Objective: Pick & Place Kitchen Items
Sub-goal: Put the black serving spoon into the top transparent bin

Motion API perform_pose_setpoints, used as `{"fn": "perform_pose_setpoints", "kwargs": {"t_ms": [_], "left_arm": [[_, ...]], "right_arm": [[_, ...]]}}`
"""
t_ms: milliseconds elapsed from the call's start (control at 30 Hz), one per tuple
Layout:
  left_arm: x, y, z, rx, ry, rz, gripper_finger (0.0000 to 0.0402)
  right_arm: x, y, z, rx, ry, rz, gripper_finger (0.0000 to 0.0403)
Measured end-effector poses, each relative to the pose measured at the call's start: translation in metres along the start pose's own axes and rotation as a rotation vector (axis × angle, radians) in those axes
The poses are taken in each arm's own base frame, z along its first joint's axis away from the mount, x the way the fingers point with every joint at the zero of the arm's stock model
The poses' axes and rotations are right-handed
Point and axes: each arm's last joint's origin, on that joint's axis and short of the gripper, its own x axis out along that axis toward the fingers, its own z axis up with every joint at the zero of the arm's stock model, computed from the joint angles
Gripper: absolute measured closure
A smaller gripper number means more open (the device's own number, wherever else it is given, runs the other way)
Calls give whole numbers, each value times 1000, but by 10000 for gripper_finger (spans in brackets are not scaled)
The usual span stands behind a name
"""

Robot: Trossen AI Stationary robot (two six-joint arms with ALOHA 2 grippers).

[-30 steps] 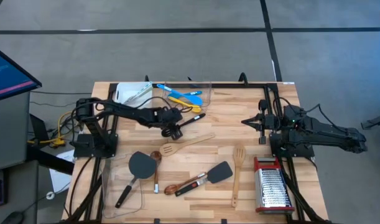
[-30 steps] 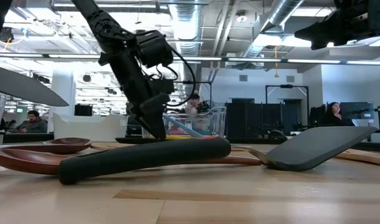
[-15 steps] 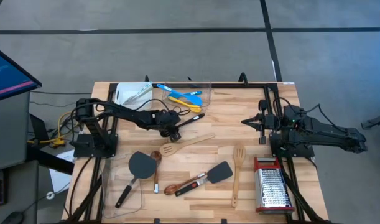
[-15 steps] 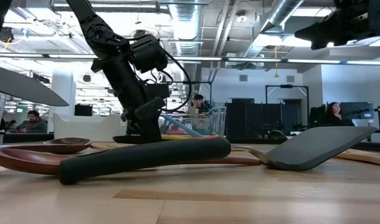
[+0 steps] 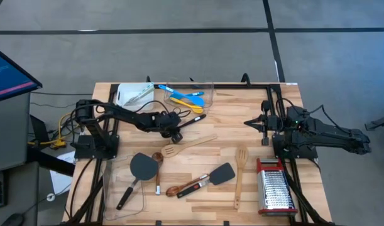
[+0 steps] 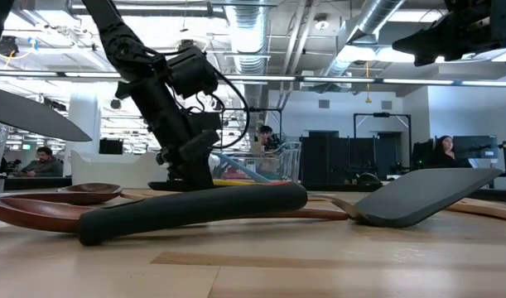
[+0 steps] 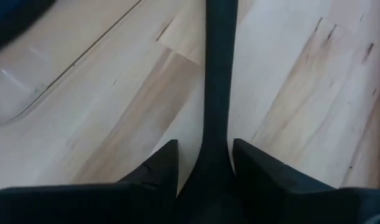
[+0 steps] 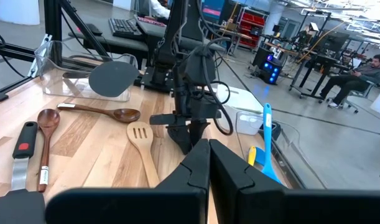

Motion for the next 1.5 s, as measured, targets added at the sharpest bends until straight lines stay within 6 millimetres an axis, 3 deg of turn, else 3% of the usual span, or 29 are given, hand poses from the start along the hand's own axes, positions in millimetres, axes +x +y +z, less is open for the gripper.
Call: {"fn": "perform_pose_setpoints", "kwargs": {"t_ms": [200, 467, 700, 1067, 1500], "left_arm": [[1, -1, 4, -9, -41, -15, 337], [1, -1, 4, -7, -44, -19, 375], [1, -2, 4, -4, -44, -20, 381], [-6, -27, -6, 53, -54, -30, 384], [-8, -35, -9, 55, -50, -64, 395]], "right_arm": [[0, 0, 0, 0, 0, 0, 403], [0, 0, 0, 0, 0, 0, 403], [0, 0, 0, 0, 0, 0, 403], [0, 0, 0, 0, 0, 0, 403], [0, 0, 0, 0, 0, 0, 403]]}}
